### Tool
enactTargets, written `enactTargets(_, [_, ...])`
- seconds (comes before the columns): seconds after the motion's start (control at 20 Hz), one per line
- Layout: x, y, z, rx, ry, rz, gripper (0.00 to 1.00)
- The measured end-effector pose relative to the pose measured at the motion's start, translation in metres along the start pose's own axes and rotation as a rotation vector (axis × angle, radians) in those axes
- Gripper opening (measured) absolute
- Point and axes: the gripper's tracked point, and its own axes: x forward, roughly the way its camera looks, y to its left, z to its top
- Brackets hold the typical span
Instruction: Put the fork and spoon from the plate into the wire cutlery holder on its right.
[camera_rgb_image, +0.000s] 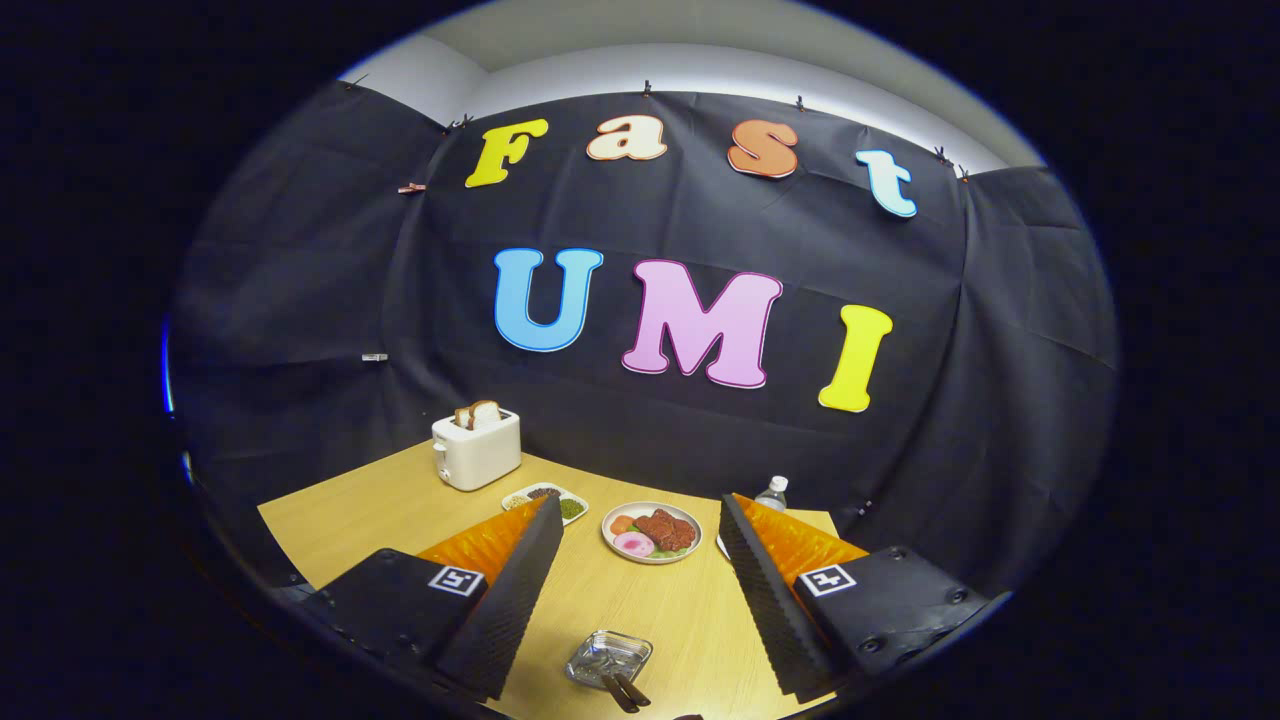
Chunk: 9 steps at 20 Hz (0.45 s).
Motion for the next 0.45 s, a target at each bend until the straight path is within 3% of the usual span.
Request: enactTargets(0.45, [0.002, -0.0038, 0.0024, -0.008, -0.015, 0.016, 0.98])
